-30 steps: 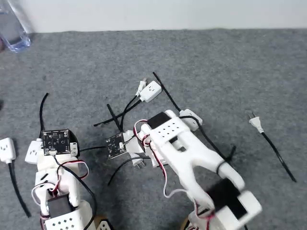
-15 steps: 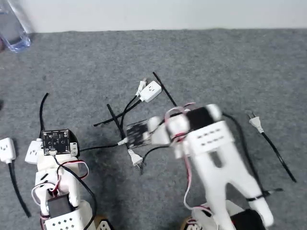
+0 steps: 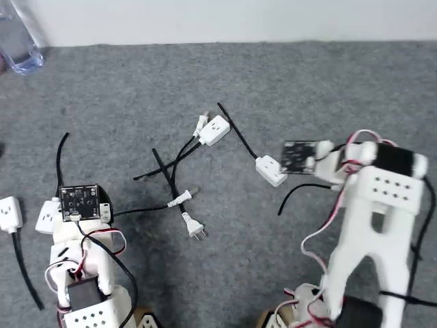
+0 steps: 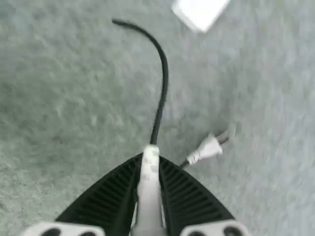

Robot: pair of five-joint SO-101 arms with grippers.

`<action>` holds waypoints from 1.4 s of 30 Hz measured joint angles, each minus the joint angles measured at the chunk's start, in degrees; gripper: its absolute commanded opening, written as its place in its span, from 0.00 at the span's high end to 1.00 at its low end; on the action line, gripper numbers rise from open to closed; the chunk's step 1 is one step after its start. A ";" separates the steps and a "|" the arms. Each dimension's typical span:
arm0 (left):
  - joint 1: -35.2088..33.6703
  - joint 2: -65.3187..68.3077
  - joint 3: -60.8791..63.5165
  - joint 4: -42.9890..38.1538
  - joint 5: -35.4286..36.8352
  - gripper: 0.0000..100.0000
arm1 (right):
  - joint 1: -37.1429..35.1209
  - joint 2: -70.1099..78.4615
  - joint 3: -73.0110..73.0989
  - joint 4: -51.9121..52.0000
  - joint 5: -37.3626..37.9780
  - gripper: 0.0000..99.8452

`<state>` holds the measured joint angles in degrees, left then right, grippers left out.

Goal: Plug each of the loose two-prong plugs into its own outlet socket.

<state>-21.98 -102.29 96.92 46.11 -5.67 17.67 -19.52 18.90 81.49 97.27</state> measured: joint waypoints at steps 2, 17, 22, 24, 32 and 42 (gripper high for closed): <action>0.00 0.00 0.00 0.00 0.00 0.88 | 3.16 3.34 0.00 -4.22 0.18 0.99; 0.00 0.00 0.00 0.00 0.00 0.88 | 22.86 37.01 -17.14 -23.74 -0.44 0.99; 0.00 0.00 0.00 0.00 0.00 0.88 | 25.76 43.96 -24.26 -23.74 -3.87 0.96; 0.00 0.00 0.00 0.00 0.00 0.88 | 26.11 45.27 -25.41 -23.91 -5.36 0.88; 0.00 0.00 0.00 0.00 0.00 0.88 | 26.37 45.36 -25.76 -24.18 -11.69 0.54; 0.00 0.00 0.00 0.00 0.00 0.88 | 20.04 35.43 -25.85 -6.15 -12.92 0.54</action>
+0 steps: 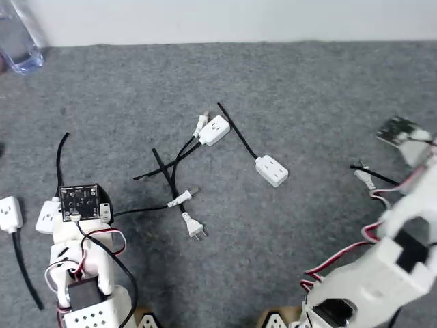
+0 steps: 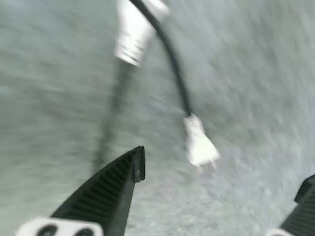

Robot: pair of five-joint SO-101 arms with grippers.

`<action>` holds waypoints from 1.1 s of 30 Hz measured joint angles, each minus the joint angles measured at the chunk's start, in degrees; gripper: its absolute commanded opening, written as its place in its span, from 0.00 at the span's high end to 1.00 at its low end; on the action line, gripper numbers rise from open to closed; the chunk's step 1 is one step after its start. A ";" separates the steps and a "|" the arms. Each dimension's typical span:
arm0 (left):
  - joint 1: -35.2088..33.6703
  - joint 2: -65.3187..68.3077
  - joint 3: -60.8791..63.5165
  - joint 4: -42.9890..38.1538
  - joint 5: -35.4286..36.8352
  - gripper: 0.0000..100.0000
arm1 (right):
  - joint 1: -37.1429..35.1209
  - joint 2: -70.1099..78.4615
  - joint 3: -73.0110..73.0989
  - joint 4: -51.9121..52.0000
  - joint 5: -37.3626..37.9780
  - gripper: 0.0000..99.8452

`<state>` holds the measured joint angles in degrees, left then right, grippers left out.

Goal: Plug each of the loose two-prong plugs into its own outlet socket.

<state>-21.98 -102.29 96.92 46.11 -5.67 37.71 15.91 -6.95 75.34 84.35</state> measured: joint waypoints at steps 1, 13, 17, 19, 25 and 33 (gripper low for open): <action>0.00 0.00 0.00 0.00 0.00 0.88 | -2.20 -1.67 0.00 3.43 0.00 0.54; 0.00 0.00 0.00 0.00 0.00 0.88 | -35.43 -24.26 0.70 23.03 -19.16 0.54; -0.35 0.00 0.00 0.00 0.00 0.88 | -47.65 -25.85 4.75 23.30 -29.63 0.54; -0.53 0.00 0.00 0.00 0.00 0.88 | -53.27 -25.85 5.98 23.30 -34.29 0.54; -1.05 0.00 0.00 0.00 0.00 0.88 | -70.68 -24.79 9.49 22.51 -39.47 0.54; -16.35 0.00 0.00 -2.02 4.04 0.88 | -77.54 -16.26 9.58 8.97 -56.79 0.54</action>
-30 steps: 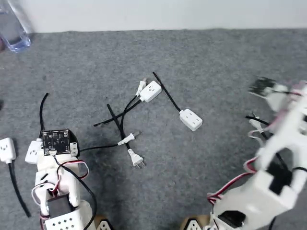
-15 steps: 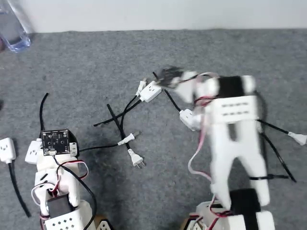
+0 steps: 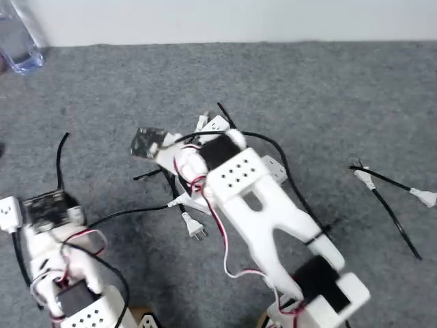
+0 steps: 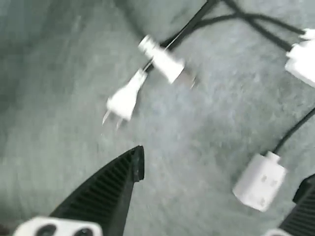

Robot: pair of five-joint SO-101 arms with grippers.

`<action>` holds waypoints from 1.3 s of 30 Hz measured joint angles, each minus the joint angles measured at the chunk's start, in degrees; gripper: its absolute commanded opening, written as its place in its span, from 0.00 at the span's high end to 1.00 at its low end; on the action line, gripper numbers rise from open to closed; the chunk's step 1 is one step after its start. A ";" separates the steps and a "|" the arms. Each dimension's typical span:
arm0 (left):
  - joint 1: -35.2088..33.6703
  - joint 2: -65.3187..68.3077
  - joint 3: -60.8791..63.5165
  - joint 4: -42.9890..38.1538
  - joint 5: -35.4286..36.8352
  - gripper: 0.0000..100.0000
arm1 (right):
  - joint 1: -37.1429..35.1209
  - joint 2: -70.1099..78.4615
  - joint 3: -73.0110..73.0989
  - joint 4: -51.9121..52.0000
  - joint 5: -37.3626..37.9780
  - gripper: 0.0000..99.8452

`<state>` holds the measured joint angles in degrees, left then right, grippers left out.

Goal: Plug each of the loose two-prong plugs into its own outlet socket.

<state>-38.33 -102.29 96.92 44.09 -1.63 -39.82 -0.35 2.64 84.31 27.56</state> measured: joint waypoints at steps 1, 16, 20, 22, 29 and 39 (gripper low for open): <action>-2.90 0.00 0.00 0.00 0.35 0.88 | -0.09 1.58 0.00 -2.11 -3.52 0.54; -36.75 0.00 0.00 13.45 -18.11 0.88 | -11.78 15.21 0.00 -9.76 -21.45 0.54; -37.63 0.00 0.00 14.59 -18.55 0.88 | -11.96 15.38 0.70 -9.76 -21.71 0.54; -37.63 0.00 0.00 15.03 -18.73 0.88 | -12.04 15.38 2.11 -9.76 -21.71 0.54; -33.49 0.00 0.00 16.97 -18.90 0.88 | -12.22 16.35 9.76 -15.82 -24.79 0.54; -32.62 0.00 0.00 17.05 -18.90 0.88 | -12.48 17.76 14.42 -22.77 -24.97 0.77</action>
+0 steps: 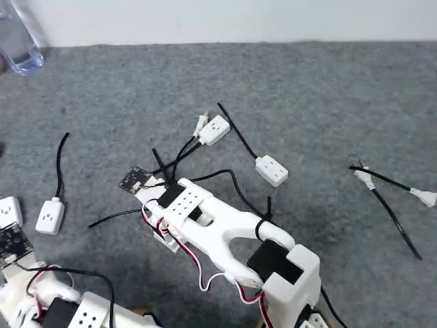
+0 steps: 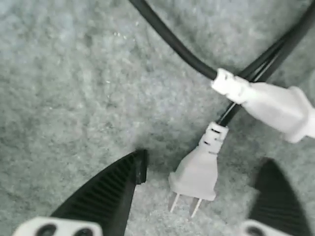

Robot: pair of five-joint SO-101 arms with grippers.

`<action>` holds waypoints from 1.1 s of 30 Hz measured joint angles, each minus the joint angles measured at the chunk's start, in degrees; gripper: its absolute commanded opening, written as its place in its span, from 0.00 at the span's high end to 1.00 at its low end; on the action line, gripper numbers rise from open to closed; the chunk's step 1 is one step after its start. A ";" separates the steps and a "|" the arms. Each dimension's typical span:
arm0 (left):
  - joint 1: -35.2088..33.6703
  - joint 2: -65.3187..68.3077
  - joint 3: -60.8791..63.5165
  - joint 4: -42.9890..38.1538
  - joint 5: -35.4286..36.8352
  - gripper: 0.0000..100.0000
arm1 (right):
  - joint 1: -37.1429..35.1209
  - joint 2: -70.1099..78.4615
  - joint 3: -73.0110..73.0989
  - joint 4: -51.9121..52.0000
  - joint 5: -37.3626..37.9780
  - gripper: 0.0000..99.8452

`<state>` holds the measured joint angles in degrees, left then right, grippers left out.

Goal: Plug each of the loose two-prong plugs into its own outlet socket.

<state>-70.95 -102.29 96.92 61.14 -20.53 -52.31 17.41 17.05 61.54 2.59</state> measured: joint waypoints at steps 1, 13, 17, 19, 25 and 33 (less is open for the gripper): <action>0.00 0.00 0.00 0.00 0.00 0.88 | 0.00 0.00 0.00 0.00 0.00 0.77; 0.00 0.00 0.00 1.05 0.00 0.88 | 0.53 -0.44 0.00 0.00 3.43 0.93; 0.00 0.00 0.00 1.05 0.00 0.88 | 1.76 -0.35 -0.88 0.00 4.13 0.99; 0.00 0.00 0.00 1.05 0.00 0.88 | 2.37 -0.26 -0.97 0.00 4.22 0.99; 0.00 0.00 0.00 1.05 0.00 0.88 | 2.73 -0.18 -1.05 0.00 4.75 0.99; 0.00 0.00 0.00 1.05 0.00 0.88 | 5.89 -4.04 -1.05 8.35 10.20 0.99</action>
<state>-70.95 -102.29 96.92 62.20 -20.53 -46.42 13.36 16.00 69.89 12.79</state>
